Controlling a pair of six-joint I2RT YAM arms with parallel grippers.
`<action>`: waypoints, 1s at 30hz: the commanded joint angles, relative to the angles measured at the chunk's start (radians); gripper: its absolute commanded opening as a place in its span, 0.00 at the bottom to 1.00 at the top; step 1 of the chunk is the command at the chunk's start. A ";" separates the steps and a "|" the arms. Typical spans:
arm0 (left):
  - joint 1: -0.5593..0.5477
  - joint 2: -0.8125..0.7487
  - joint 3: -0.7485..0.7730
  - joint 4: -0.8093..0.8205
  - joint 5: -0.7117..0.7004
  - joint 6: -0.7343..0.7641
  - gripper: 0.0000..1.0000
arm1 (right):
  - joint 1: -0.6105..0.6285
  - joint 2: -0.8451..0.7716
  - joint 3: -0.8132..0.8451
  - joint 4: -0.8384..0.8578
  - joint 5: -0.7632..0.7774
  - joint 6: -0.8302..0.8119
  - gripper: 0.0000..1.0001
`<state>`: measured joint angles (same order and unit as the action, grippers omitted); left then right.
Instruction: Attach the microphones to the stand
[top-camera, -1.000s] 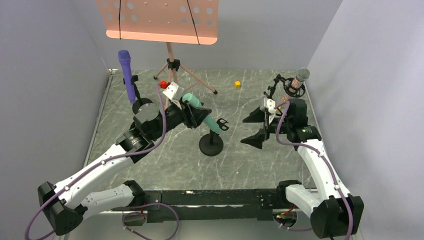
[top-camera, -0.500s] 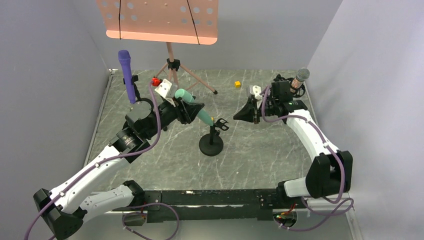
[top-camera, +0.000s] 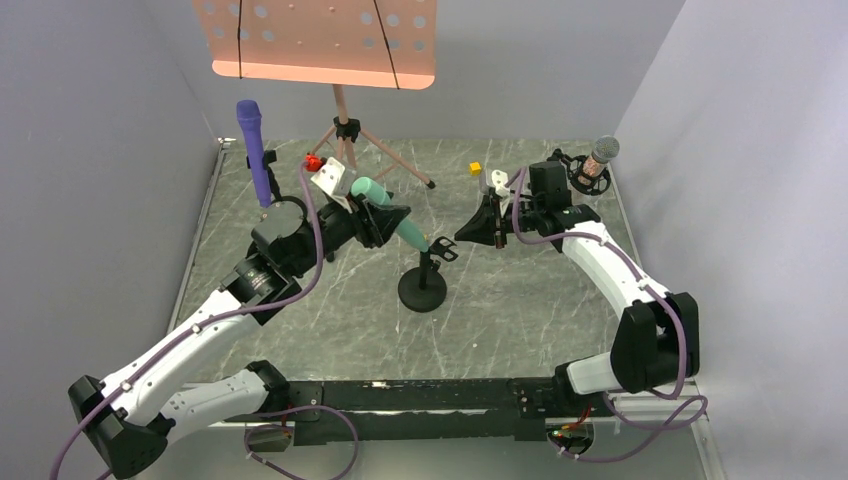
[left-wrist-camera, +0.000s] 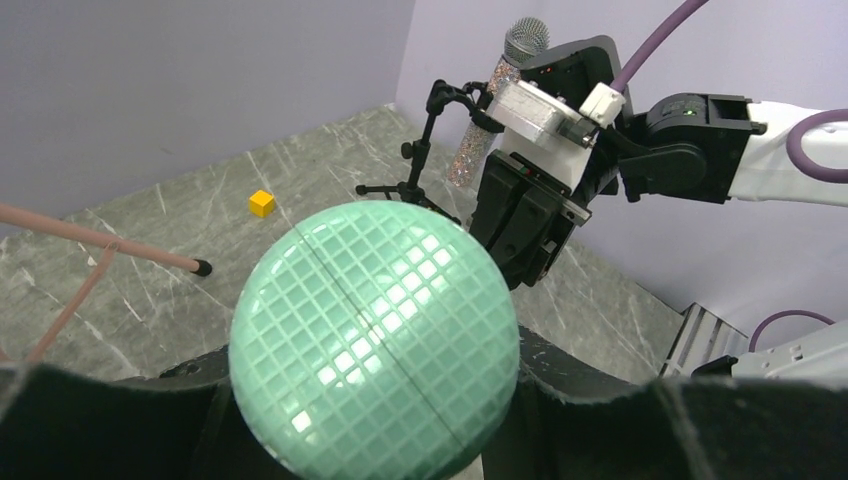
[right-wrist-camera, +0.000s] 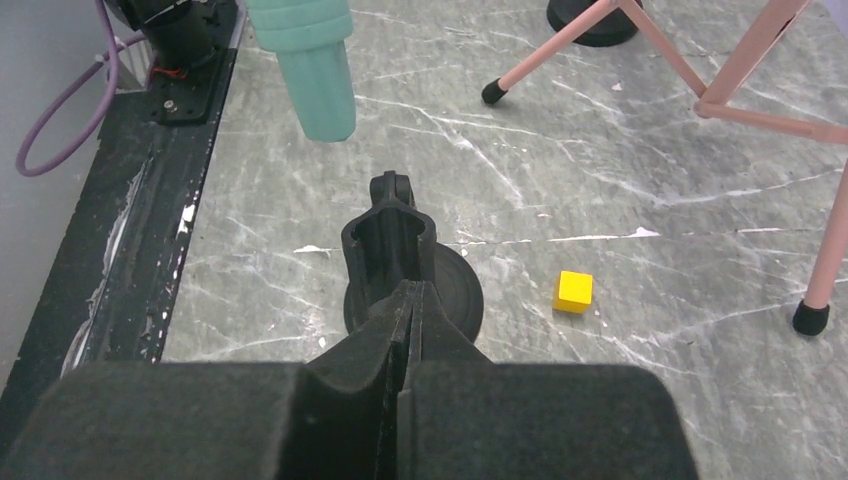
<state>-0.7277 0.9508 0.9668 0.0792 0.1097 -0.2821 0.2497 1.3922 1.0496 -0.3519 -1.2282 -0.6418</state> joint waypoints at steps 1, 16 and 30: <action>0.006 0.005 0.033 0.088 0.022 -0.001 0.00 | 0.013 0.022 -0.008 0.046 -0.008 0.013 0.00; 0.005 0.075 0.034 0.171 0.057 -0.032 0.00 | 0.038 0.046 -0.041 0.034 0.000 -0.024 0.11; 0.006 0.158 -0.010 0.258 0.071 -0.066 0.00 | 0.039 0.021 -0.067 0.037 -0.005 -0.046 0.35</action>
<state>-0.7258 1.0996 0.9630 0.2447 0.1570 -0.3191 0.2832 1.4395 1.0004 -0.3389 -1.2217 -0.6621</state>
